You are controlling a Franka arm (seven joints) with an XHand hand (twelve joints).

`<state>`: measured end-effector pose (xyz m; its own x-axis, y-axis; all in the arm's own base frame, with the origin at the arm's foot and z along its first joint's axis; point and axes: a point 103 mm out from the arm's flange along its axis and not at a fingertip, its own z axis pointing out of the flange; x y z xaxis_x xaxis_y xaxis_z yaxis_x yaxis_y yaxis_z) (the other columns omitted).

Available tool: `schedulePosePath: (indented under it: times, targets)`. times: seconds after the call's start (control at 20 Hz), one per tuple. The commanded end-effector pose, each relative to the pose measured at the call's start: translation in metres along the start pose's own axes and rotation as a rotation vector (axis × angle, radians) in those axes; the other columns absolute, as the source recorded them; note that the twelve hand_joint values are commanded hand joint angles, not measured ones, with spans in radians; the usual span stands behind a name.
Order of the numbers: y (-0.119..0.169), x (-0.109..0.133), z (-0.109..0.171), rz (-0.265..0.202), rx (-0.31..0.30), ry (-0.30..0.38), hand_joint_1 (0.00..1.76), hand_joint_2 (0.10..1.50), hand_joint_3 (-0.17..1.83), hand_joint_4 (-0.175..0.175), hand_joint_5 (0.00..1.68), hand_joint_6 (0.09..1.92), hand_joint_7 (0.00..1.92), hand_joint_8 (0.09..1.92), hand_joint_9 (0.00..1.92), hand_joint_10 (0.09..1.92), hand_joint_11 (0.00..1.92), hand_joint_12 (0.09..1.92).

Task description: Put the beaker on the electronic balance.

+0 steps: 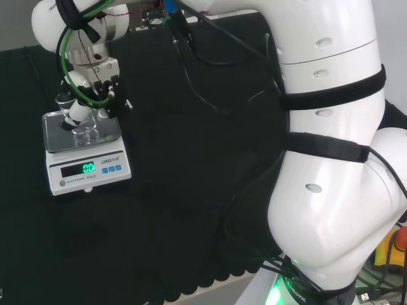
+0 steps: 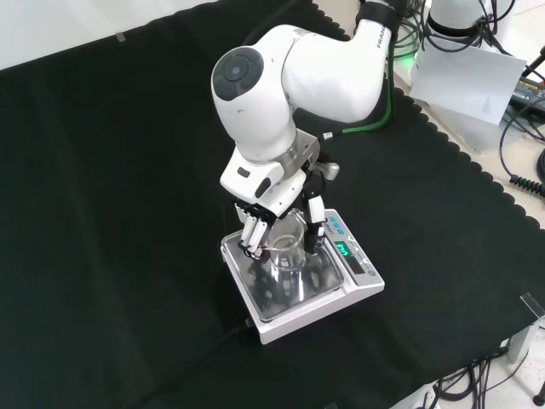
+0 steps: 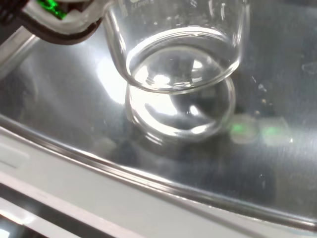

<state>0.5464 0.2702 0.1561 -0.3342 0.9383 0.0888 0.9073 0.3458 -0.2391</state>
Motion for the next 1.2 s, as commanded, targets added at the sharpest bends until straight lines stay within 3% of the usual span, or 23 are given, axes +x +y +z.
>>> schedulePosePath:
  times: [0.05, 0.15, 0.2, 0.25, 0.35, 0.5, 0.7, 0.85, 1.2]
  targets:
    - [0.001, -0.002, 0.002, -0.003, 0.01, 0.011, 1.22, 0.73, 0.91, -0.048, 0.89, 1.3, 0.95, 1.49, 1.29, 1.1, 1.34, 0.93]
    - [0.002, -0.003, 0.005, -0.009, 0.017, 0.019, 1.16, 0.78, 0.78, -0.131, 0.91, 1.28, 0.92, 1.55, 1.29, 1.08, 1.38, 0.91]
    - [0.002, -0.005, 0.006, -0.012, 0.019, 0.023, 1.15, 0.8, 0.72, -0.146, 0.91, 1.27, 0.9, 1.56, 1.29, 1.07, 1.4, 0.88]
    - [0.002, -0.007, 0.007, -0.015, 0.023, 0.029, 1.13, 0.83, 0.66, -0.132, 0.91, 1.26, 0.89, 1.56, 1.29, 1.04, 1.44, 0.85]
    - [0.0, -0.01, 0.008, -0.021, 0.031, 0.035, 1.1, 0.72, 0.71, -0.147, 0.74, 1.31, 0.85, 1.54, 1.31, 0.96, 1.47, 0.8]
    - [-0.002, -0.013, 0.007, -0.03, 0.04, 0.038, 1.04, 0.59, 0.77, -0.116, 0.45, 1.24, 0.71, 1.39, 1.28, 0.83, 1.34, 0.82]
    - [-0.002, -0.013, 0.005, -0.029, 0.042, 0.035, 0.81, 0.55, 0.59, -0.064, 0.14, 0.45, 0.42, 1.13, 0.99, 0.8, 0.97, 1.04]
    - [-0.002, -0.013, 0.001, -0.028, 0.031, 0.037, 0.68, 0.56, 0.45, -0.05, 0.08, 0.13, 0.29, 1.01, 0.82, 0.8, 0.73, 1.2]
    - [-0.008, -0.016, -0.018, -0.027, -0.005, 0.039, 0.59, 0.57, 0.36, -0.041, 0.03, 0.09, 0.14, 0.9, 0.7, 0.82, 0.6, 1.27]
